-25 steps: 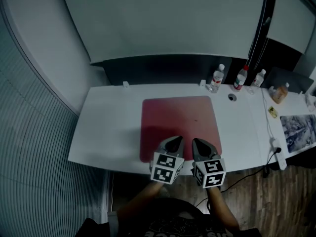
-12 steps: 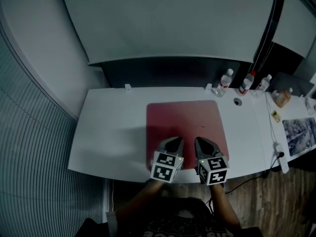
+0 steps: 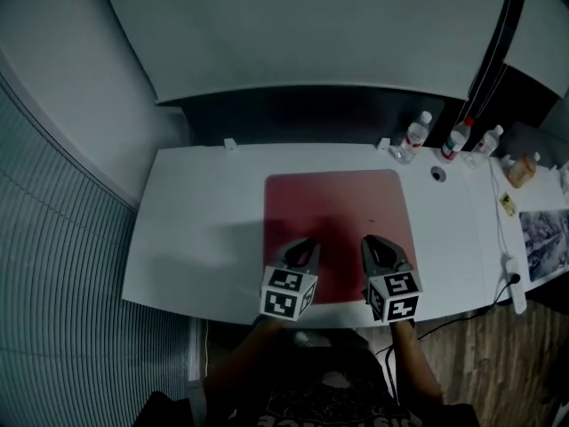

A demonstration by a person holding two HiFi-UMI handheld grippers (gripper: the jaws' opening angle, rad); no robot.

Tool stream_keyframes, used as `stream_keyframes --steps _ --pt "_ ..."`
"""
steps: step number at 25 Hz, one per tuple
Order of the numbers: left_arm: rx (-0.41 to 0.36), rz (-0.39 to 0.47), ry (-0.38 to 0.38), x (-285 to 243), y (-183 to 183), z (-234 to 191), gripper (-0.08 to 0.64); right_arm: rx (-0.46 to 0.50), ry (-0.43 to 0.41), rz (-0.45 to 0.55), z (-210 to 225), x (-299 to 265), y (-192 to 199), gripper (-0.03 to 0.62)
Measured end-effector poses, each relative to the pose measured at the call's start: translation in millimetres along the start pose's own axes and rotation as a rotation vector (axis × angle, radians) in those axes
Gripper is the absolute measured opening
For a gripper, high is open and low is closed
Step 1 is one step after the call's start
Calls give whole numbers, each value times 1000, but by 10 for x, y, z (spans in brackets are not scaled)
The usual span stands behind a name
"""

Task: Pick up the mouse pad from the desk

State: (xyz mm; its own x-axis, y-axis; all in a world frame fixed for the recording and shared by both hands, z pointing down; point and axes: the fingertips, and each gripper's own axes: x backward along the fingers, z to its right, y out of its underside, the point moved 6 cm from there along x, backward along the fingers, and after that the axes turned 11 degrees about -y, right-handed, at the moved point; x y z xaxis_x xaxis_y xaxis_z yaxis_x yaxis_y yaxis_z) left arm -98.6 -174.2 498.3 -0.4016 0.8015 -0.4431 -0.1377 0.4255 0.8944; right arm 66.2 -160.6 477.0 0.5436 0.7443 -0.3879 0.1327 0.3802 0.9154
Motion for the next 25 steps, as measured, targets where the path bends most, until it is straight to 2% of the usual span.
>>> stream_keyframes --steps 5,12,25 --pt "16 -66 -37 -203 167 -74 91 -19 -14 -29 289 2 183 25" --pt "87 -146 -98 -436 333 -280 192 -34 -8 -77 700 -67 393 43" --pt "95 -237 -221 -635 558 -745 299 -95 18 -158 1250 -193 702 147"
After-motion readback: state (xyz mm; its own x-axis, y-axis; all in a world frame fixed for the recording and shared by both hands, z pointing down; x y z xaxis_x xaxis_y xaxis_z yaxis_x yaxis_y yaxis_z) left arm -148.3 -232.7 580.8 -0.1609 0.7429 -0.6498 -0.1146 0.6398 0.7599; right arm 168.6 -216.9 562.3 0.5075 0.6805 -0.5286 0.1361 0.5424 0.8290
